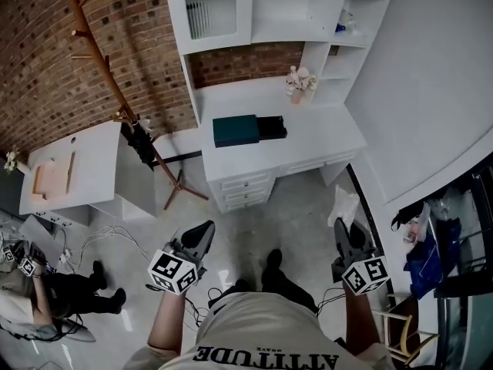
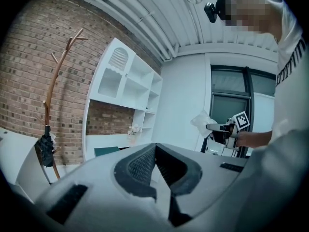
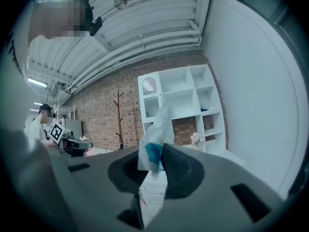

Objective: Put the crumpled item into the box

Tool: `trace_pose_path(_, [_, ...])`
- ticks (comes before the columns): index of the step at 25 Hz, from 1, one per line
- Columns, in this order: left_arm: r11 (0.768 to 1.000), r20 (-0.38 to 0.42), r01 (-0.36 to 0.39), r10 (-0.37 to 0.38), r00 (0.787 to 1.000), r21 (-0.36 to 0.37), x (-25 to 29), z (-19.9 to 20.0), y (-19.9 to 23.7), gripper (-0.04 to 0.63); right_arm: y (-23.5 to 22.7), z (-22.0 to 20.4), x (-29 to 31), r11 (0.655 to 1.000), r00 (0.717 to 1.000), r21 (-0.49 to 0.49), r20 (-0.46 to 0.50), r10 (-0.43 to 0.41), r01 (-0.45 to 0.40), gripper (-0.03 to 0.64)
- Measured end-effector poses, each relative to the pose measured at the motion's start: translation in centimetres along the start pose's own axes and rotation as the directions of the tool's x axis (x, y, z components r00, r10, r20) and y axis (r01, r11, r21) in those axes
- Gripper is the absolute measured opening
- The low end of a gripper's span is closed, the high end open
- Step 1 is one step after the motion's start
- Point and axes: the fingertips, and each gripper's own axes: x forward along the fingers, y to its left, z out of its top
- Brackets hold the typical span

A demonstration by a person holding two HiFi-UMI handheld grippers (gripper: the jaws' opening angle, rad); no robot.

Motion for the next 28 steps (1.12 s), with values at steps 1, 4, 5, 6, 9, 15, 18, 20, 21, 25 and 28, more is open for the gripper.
trace_pose_path(1, [1.0,-0.003,-0.002,0.002,1.0,0.002,0.6,0.1,0.1,0.025,-0.5,0.1,0.7,1.0,1.0,0.002,-0.004,0.008,-0.008,0.071])
trace_pose_path(4, [1.0,-0.01,-0.006,0.006,1.0,0.015,2.8,0.7,0.4,0.025,-2.2,0.3,2.9,0.999,0.999,0.005,-0.016,0.037,-0.036,0.071])
trace_pose_path(5, [1.0,-0.011,-0.009,0.009,1.0,0.016,3.6,0.9,0.5,0.025,-2.9,0.3,3.6,0.999,0.999,0.008,-0.019,0.047,-0.047,0.071])
trace_pose_path(6, [1.0,-0.012,-0.012,0.013,1.0,0.015,4.3,1.0,0.7,0.025,-3.5,0.3,4.3,0.998,0.998,0.009,-0.023,0.057,-0.057,0.071])
trace_pose_path(9, [1.0,-0.014,-0.03,0.031,0.999,0.003,6.6,1.1,1.0,0.025,-5.5,0.4,6.2,0.997,0.996,0.009,-0.038,0.083,-0.083,0.071])
trace_pose_path(15, [0.998,-0.024,-0.069,0.069,0.997,-0.002,11.2,1.7,1.2,0.025,-10.0,0.5,9.7,0.991,0.989,0.018,-0.052,0.137,-0.136,0.071])
trace_pose_path(18, [0.996,-0.034,-0.088,0.088,0.996,-0.002,13.1,2.1,0.9,0.025,-12.0,0.7,11.1,0.988,0.986,0.035,-0.06,0.155,-0.153,0.071])
trace_pose_path(20, [0.995,-0.041,-0.099,0.099,0.994,-0.003,14.1,2.3,0.6,0.025,-13.1,0.5,11.8,0.985,0.984,0.047,-0.065,0.169,-0.166,0.071])
trace_pose_path(21, [0.995,-0.044,-0.103,0.103,0.994,-0.003,14.6,2.4,0.5,0.025,-13.5,0.4,12.1,0.984,0.982,0.048,-0.071,0.176,-0.173,0.071])
trace_pose_path(25, [0.994,-0.06,-0.111,0.111,0.992,-0.002,16.5,2.6,0.3,0.025,-14.8,0.1,13.1,0.979,0.975,0.043,-0.09,0.204,-0.201,0.071])
trace_pose_path(28, [0.993,-0.07,-0.119,0.118,0.99,-0.002,17.4,2.8,0.5,0.026,-15.6,-0.1,13.9,0.976,0.971,0.046,-0.102,0.215,-0.211,0.071])
